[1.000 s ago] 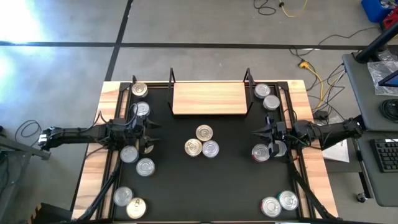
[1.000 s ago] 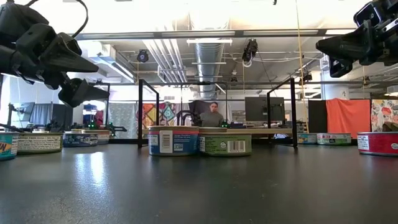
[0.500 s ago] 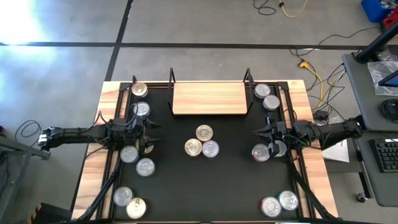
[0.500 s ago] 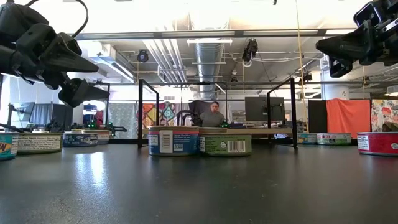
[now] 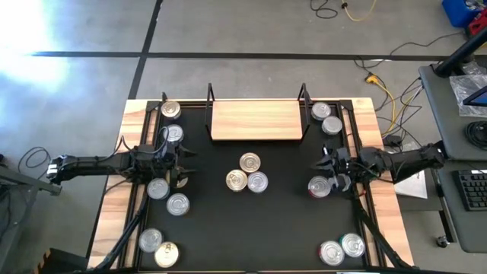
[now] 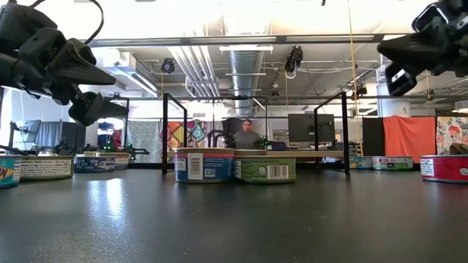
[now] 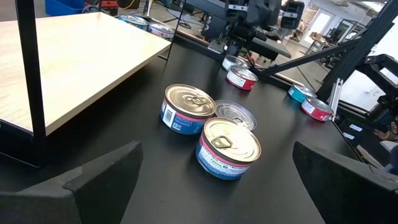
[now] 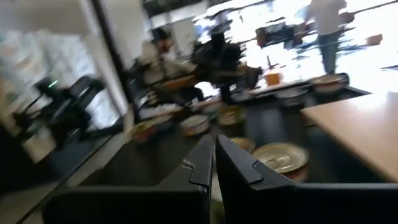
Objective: Stack canned seafood by type on shelf
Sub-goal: Put the green tuna can on the shelf
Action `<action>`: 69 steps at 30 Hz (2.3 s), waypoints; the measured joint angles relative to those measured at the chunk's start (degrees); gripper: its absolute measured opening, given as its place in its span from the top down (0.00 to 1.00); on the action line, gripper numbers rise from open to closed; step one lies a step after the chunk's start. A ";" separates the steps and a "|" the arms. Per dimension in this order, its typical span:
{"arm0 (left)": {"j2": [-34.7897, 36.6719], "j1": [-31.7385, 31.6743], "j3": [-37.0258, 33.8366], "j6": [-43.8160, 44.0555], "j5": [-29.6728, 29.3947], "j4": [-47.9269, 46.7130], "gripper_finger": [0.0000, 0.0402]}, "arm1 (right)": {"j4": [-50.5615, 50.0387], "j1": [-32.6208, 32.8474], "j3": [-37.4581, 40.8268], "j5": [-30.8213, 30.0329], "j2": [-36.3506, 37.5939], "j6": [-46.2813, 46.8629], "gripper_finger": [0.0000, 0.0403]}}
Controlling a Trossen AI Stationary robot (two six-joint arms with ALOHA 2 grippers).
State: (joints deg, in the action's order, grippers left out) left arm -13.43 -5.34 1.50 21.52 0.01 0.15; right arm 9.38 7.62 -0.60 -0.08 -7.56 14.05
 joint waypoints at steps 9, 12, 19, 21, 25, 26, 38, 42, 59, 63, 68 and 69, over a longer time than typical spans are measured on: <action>0.00 0.00 -0.02 0.00 0.00 0.10 0.00 | 2.65 0.87 -0.02 6.54 -11.41 3.12 0.97; 0.00 0.00 0.00 0.00 -0.02 0.17 0.00 | 3.57 1.69 0.00 6.05 -17.62 4.81 0.97; 0.00 0.00 0.00 0.00 0.00 0.21 0.00 | 6.16 1.87 -0.49 -2.54 -31.65 4.90 0.97; 0.00 0.00 0.00 0.00 0.00 0.21 0.00 | 8.94 1.75 -1.59 -5.61 -34.98 0.81 0.97; 0.00 0.00 0.00 0.01 0.00 0.23 0.00 | 19.13 1.75 -2.54 -12.90 -41.83 -2.87 0.97; 0.00 0.00 0.00 0.02 0.00 0.23 0.00 | 20.62 1.73 -2.88 -13.48 -43.58 -3.07 0.97; 0.00 0.00 0.00 0.01 0.00 0.23 0.00 | 24.57 1.73 -15.59 -8.53 -65.17 -14.96 0.97; 0.00 0.00 0.00 0.00 0.00 0.23 0.00 | 24.49 1.75 -20.29 -8.47 -72.87 -15.74 0.97; -0.02 0.00 0.00 0.02 0.00 0.23 0.00 | 20.24 -1.85 -24.83 -4.41 -75.22 -14.28 0.63; 0.00 0.00 0.00 0.00 0.00 0.21 0.00 | 18.33 -2.55 -24.77 -3.90 -75.68 -10.85 0.38; 0.00 0.00 0.00 0.00 -0.11 0.53 0.00 | 11.38 -2.51 -26.82 -0.93 -75.40 -9.54 0.11; -0.06 0.00 0.00 0.00 -0.39 0.96 0.00 | 9.09 -2.51 -27.49 -0.90 -75.16 -9.57 0.07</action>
State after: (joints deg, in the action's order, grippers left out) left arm -13.49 -5.34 1.49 21.52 -0.38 1.11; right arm 18.47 5.10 -28.09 -0.99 -82.71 4.48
